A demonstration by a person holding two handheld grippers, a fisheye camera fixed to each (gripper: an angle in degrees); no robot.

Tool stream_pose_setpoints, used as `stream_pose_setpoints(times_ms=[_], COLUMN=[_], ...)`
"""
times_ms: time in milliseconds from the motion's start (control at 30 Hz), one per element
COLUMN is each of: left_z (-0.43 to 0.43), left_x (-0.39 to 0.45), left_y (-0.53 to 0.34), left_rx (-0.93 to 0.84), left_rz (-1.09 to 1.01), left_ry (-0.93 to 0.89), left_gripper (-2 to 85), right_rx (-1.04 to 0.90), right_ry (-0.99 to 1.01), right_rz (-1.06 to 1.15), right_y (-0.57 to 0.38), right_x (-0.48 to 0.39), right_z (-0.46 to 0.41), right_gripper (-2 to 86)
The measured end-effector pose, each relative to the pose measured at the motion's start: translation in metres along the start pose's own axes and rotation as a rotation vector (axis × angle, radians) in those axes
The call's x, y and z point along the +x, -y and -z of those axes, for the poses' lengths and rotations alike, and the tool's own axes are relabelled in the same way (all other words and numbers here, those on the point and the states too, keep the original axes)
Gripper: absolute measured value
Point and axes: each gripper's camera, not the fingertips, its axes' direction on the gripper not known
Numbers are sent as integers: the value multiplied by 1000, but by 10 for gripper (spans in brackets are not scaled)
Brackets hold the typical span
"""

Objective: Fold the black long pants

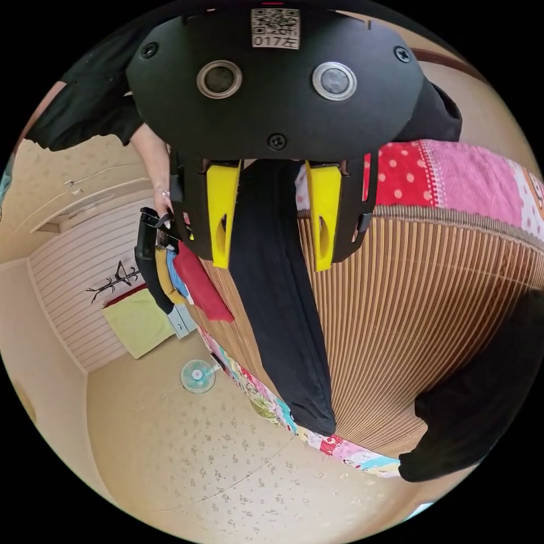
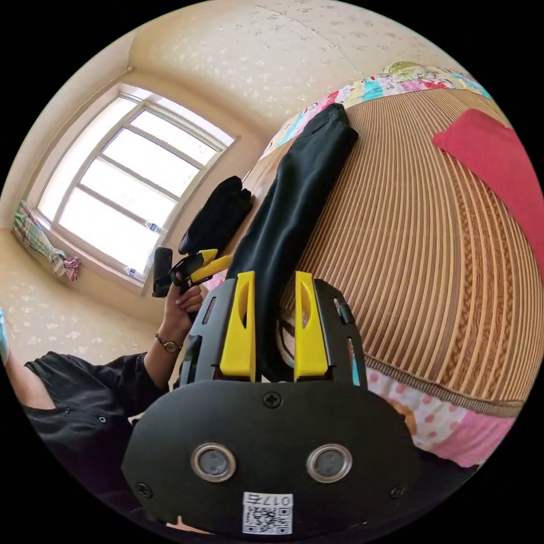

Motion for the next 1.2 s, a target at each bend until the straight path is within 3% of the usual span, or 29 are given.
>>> stream_pose_setpoints(times_ms=[167,333,400,467,567,800,933,1100,1200], left_z=[-27,-43,-40,-35,-2,159,251,310,323], left_x=[-46,-73,-75,-73,-51,146,270,358,393], left_y=[29,-1,-14,-20,-28,-48,-70,-82,-80], left_rx=[-55,-225,-209,-197,-122,164,329,423,467], left_rz=[108,214,212,177,50,-486,-738,-776,-806], left_ry=[-85,-255,-216,-259,-451,-548,-555,-660,-579], left_gripper=[173,101,77,65,57,53,52,53,52], right_rx=[-89,-161,-127,-64,20,185,268,360,407], right_ry=[161,280,303,451,557,616,512,429,331], right_rz=[-150,-203,-232,-250,-116,349,658,830,911], right_y=[48,28,16,4,-5,-4,-10,-21,-23], right_x=[45,54,63,75,50,-104,-230,-332,-370], right_z=[-38,-54,-56,-49,-16,117,212,283,301], right_gripper=[133,101,69,41,25,11,8,10,11])
